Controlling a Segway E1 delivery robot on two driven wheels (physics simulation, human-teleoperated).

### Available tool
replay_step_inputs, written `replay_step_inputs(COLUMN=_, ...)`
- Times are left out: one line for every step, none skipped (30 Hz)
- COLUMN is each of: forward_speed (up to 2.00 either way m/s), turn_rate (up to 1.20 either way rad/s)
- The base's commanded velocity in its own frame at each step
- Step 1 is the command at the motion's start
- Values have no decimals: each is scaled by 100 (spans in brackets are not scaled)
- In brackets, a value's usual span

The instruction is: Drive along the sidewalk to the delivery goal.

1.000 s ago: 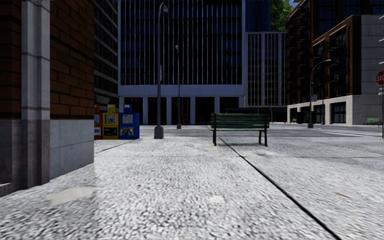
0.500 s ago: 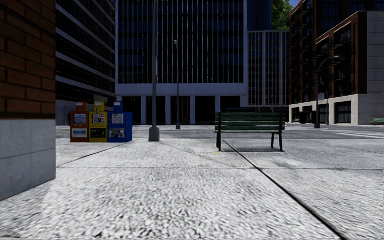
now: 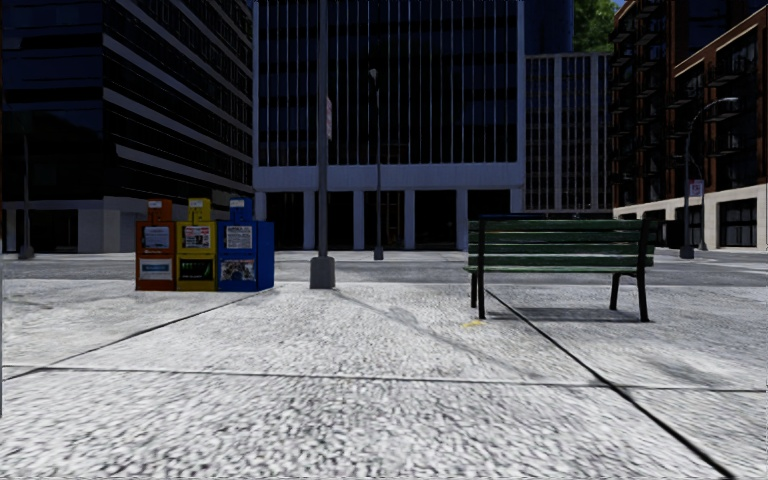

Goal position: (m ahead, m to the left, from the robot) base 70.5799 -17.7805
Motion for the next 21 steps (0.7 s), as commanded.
replay_step_inputs(forward_speed=149, turn_rate=31)
replay_step_inputs(forward_speed=134, turn_rate=34)
replay_step_inputs(forward_speed=130, turn_rate=35)
replay_step_inputs(forward_speed=130, turn_rate=35)
replay_step_inputs(forward_speed=128, turn_rate=36)
replay_step_inputs(forward_speed=128, turn_rate=36)
replay_step_inputs(forward_speed=128, turn_rate=38)
replay_step_inputs(forward_speed=128, turn_rate=42)
replay_step_inputs(forward_speed=128, turn_rate=45)
replay_step_inputs(forward_speed=128, turn_rate=45)
replay_step_inputs(forward_speed=128, turn_rate=46)
replay_step_inputs(forward_speed=128, turn_rate=47)
replay_step_inputs(forward_speed=128, turn_rate=47)
replay_step_inputs(forward_speed=128, turn_rate=47)
replay_step_inputs(forward_speed=128, turn_rate=48)
replay_step_inputs(forward_speed=128, turn_rate=48)
replay_step_inputs(forward_speed=128, turn_rate=48)
replay_step_inputs(forward_speed=128, turn_rate=49)
replay_step_inputs(forward_speed=128, turn_rate=49)
replay_step_inputs(forward_speed=128, turn_rate=49)
replay_step_inputs(forward_speed=128, turn_rate=50)
